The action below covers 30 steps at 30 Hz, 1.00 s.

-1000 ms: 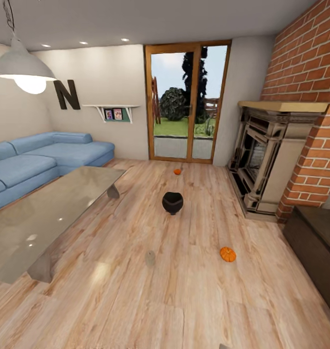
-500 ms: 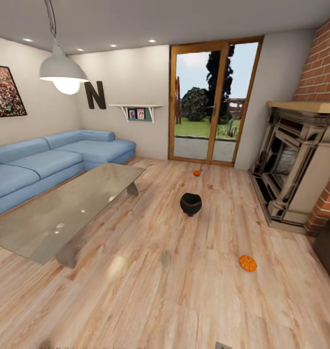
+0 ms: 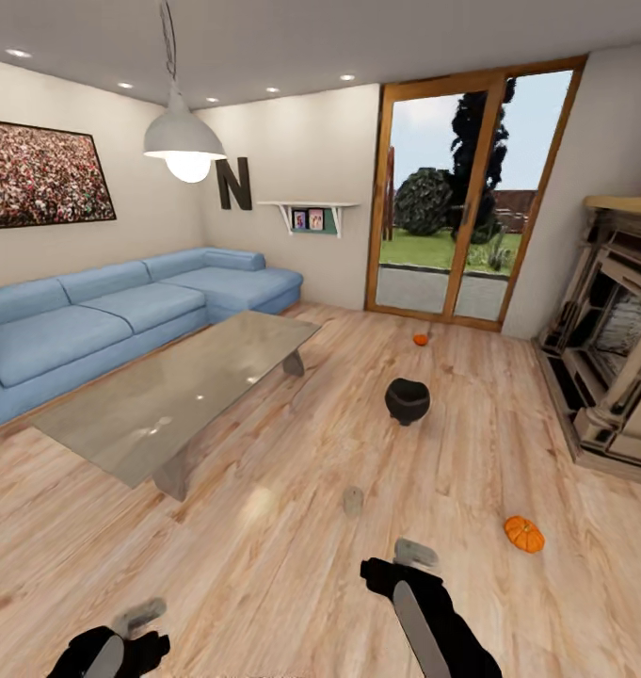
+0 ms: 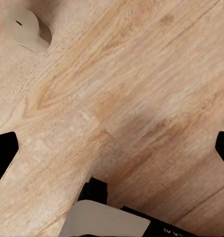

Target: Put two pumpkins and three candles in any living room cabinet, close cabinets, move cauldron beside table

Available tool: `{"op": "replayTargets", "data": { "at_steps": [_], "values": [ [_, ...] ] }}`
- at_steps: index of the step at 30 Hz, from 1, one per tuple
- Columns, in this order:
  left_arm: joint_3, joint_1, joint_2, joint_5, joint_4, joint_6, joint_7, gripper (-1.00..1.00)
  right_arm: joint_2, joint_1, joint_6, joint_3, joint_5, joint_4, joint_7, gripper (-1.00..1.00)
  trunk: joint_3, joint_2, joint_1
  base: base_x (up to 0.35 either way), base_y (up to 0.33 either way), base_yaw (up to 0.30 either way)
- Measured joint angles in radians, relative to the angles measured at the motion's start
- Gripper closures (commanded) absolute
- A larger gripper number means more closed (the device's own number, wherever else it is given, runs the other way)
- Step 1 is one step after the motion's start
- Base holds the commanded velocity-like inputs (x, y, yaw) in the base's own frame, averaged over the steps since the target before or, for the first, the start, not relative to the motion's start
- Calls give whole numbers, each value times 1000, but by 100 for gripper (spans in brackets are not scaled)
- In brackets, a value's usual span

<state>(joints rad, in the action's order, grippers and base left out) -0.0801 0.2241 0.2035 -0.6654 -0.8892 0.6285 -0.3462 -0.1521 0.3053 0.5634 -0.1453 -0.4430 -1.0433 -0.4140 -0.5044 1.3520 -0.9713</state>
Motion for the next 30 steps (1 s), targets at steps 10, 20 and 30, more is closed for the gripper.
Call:
{"op": "replayTargets", "data": {
  "at_steps": [10,20,30],
  "values": [
    [47,43,21,1,-36,51,-43,-100,-4,0,126,-5,0,-163,-68,-100,-6,0,0,0,0,277],
    [44,44,17,0,-38,67,-116,-100,-7,0,128,-7,0,-172,-69,-100,-9,0,0,0,0,146],
    [43,43,21,0,-32,61,-114,-100,-6,-3,120,-12,-1,-171,-67,-100,-9,0,0,121,0,3]
  ]
}}
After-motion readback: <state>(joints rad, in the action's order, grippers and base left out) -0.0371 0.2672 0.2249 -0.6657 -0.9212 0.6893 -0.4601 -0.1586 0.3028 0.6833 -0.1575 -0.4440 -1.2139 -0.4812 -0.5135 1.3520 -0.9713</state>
